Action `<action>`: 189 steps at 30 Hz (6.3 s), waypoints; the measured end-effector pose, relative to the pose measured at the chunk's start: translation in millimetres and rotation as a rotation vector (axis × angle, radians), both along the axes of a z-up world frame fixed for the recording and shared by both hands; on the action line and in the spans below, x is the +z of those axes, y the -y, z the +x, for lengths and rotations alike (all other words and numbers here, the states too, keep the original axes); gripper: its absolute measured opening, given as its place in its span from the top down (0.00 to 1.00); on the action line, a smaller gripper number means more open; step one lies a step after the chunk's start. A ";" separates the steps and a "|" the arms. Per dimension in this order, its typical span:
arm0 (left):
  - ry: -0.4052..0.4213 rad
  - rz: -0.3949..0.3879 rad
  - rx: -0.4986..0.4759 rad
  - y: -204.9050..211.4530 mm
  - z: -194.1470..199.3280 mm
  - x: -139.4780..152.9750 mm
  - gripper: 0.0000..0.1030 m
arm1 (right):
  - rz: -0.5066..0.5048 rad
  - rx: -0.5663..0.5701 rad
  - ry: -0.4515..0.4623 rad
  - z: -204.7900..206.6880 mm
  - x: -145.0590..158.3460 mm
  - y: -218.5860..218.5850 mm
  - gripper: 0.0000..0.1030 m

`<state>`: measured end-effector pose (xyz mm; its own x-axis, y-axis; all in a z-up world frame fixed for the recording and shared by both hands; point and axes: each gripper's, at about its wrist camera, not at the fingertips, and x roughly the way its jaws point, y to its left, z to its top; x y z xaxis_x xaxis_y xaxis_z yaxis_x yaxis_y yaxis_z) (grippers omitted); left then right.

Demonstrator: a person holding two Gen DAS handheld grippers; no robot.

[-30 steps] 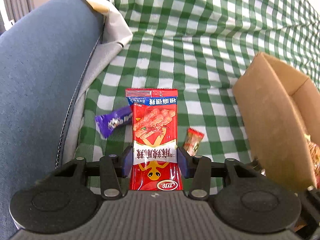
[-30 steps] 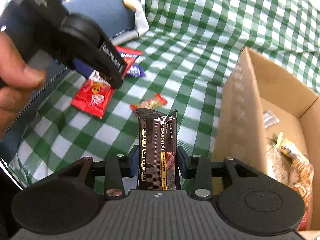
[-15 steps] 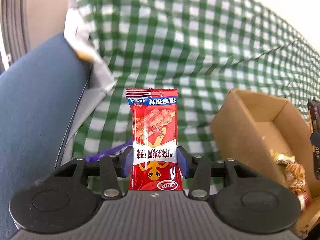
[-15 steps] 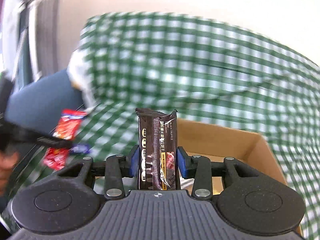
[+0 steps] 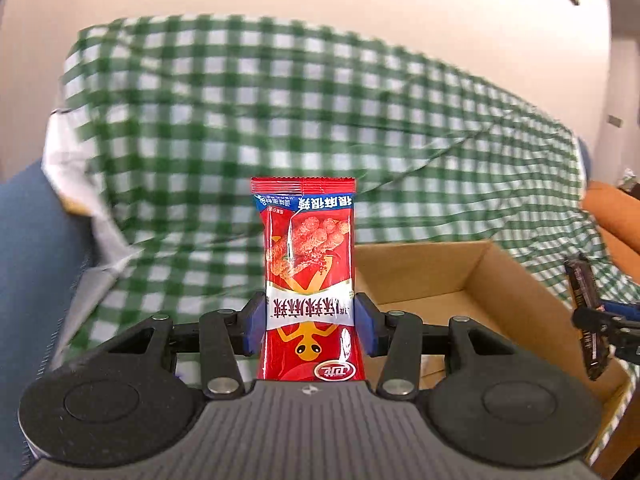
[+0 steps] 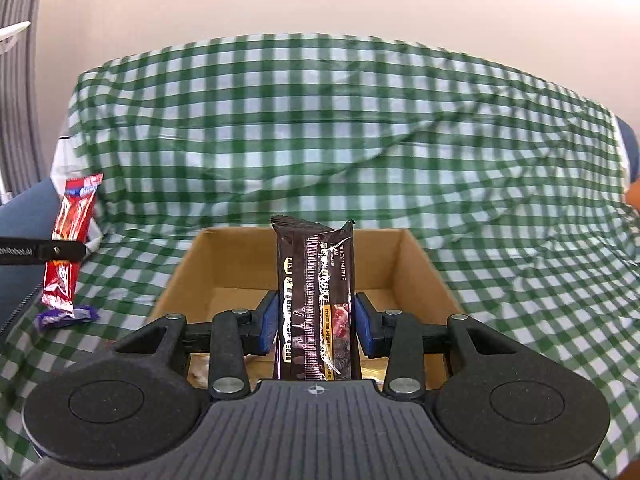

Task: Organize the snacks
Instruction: 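Carry the red bag with the left tool while the right tool carries the chocolate bar to the box, then open both tools to drop the red bag and chocolate bar into the box, then move both tools back to the remaining snacks, then grasp the purple Alpenliebe bar with the left tool while the right tool grasps the small red candy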

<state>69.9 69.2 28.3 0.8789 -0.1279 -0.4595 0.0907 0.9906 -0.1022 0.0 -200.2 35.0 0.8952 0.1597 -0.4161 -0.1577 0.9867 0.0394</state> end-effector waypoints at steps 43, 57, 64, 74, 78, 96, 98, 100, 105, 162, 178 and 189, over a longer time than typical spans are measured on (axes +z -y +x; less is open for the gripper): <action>0.144 0.066 -0.299 104.1 -7.9 -11.9 0.51 | -0.012 -0.162 -0.032 18.2 -10.3 30.0 0.60; 0.150 0.065 -0.321 103.3 -8.2 -11.9 0.51 | -0.017 -0.160 -0.034 18.2 -8.0 28.9 0.60; 0.155 0.063 -0.323 103.4 -8.5 -11.8 0.51 | -0.020 -0.161 -0.029 18.3 -6.2 27.8 0.60; 0.167 0.041 -0.324 104.0 -9.3 -8.8 0.51 | -0.036 -0.156 -0.021 17.7 -6.2 25.1 0.60; 0.168 0.030 -0.321 104.1 -8.9 -8.4 0.51 | -0.039 -0.158 -0.018 18.3 -5.6 23.9 0.60; 0.208 -0.020 -0.272 91.5 -8.7 2.6 0.30 | -0.044 -0.260 -0.059 28.6 -8.7 22.2 0.40; 0.225 -0.019 -0.255 84.9 -11.0 5.0 0.32 | -0.038 -0.261 -0.058 29.3 -8.2 19.2 0.40; 0.254 -0.011 -0.237 77.0 -16.3 8.2 0.39 | -0.037 -0.255 -0.054 29.0 -8.1 14.5 0.40; 0.293 0.057 -0.211 53.2 -25.5 16.3 0.63 | -0.024 -0.225 -0.044 25.6 -5.8 -1.2 0.40; -0.721 -0.028 0.207 -157.0 90.9 -113.3 0.48 | -0.006 0.328 -0.250 32.6 -35.9 -233.4 0.67; -0.725 -0.088 0.218 -161.1 94.2 -115.5 0.60 | -0.078 0.229 -0.459 77.6 -116.1 -303.0 0.72; -0.692 -0.077 0.214 -156.4 92.6 -115.2 0.84 | -0.108 0.245 -0.423 56.9 -103.4 -253.6 0.82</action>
